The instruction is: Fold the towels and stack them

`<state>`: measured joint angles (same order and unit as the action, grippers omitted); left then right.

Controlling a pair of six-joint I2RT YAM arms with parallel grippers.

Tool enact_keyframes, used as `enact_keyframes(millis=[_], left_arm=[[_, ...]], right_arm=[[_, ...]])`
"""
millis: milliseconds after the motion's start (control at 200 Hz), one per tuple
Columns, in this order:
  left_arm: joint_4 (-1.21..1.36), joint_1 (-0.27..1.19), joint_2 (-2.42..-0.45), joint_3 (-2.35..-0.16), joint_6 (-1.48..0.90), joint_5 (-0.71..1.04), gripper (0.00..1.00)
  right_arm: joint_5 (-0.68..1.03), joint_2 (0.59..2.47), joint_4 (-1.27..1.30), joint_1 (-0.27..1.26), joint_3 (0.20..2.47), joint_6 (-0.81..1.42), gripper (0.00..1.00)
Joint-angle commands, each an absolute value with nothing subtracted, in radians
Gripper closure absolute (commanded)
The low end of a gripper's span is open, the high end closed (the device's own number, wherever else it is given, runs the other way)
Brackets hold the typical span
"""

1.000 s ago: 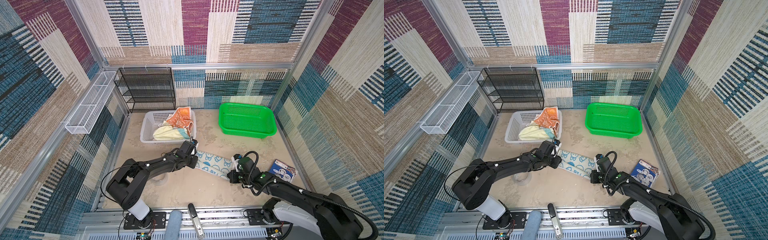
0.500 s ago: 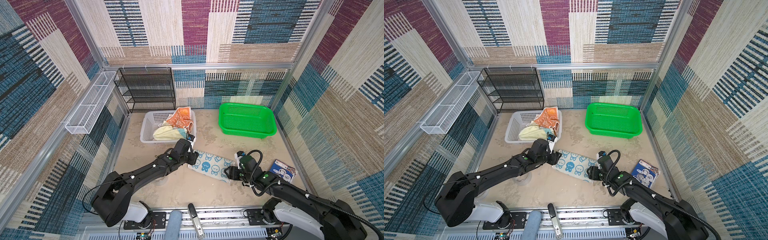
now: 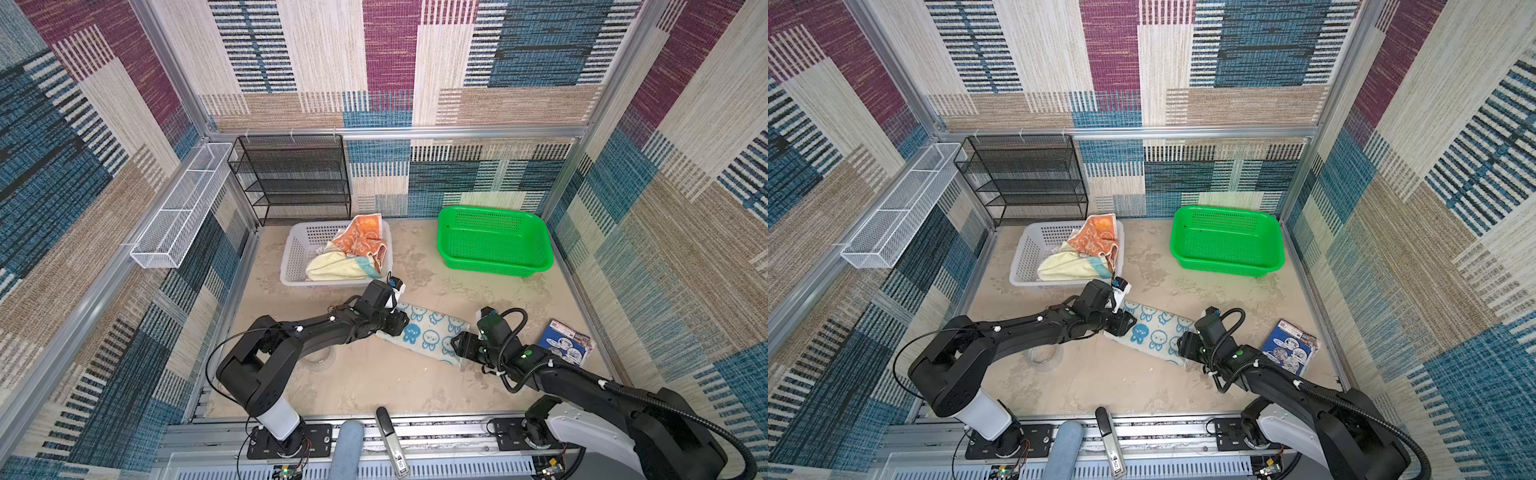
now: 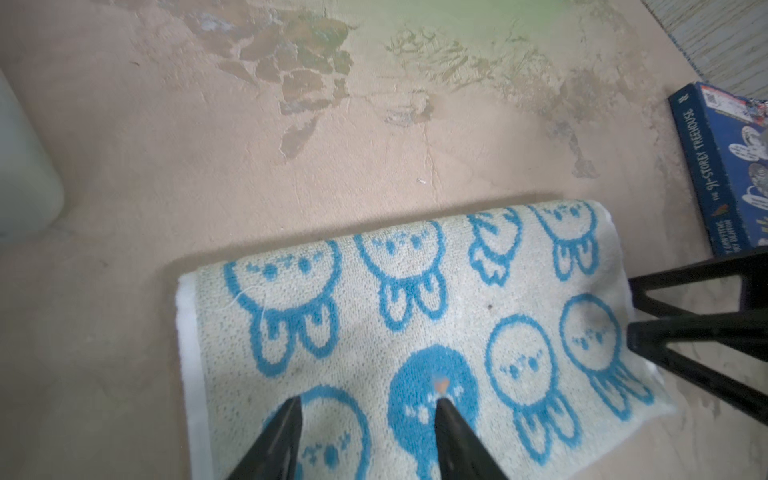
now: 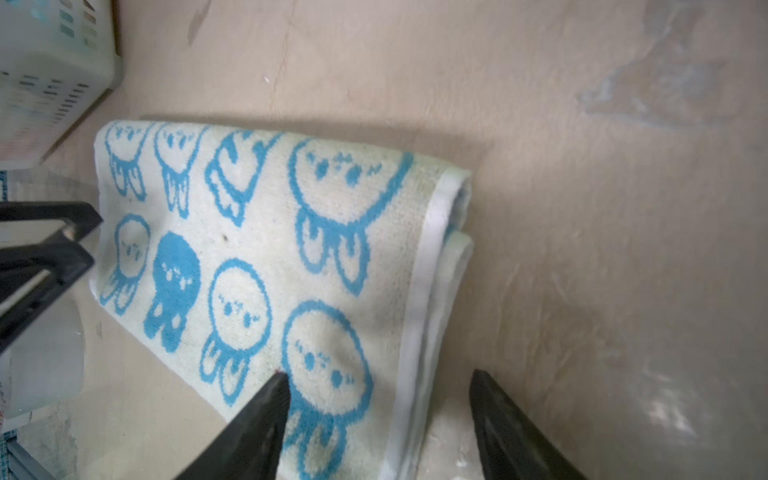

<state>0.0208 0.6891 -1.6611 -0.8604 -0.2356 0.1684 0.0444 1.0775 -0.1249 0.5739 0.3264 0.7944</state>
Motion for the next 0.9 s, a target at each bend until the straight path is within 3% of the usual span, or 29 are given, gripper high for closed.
enact_keyframes(millis=[0, 441, 501, 611, 686, 896], left_arm=[[0.025, 0.689, -1.693, -0.877, -0.253, 0.199, 0.46], [0.035, 0.688, -1.769, -0.878, -0.272, 0.199, 0.47], [0.034, 0.688, -1.771, -0.879, -0.273, 0.199, 0.47], [0.032, 0.687, -1.765, -0.875, -0.273, 0.193, 0.47], [0.038, 0.686, -1.754, -0.867, -0.273, 0.189, 0.46], [0.072, 0.687, -1.654, -0.825, -0.273, 0.143, 0.22]], right_arm=[[0.094, 1.136, -0.011, 0.573, 0.315, 0.819, 0.33], [0.066, 1.237, 0.222, 0.572, 0.274, 0.843, 0.66], [0.076, 1.273, 0.25, 0.572, 0.287, 0.832, 0.74], [0.05, 1.317, 0.23, 0.573, 0.339, 0.793, 1.0], [0.015, 1.322, 0.187, 0.572, 0.392, 0.751, 1.0], [-0.077, 1.434, -0.009, 0.559, 0.642, 0.587, 1.0]])
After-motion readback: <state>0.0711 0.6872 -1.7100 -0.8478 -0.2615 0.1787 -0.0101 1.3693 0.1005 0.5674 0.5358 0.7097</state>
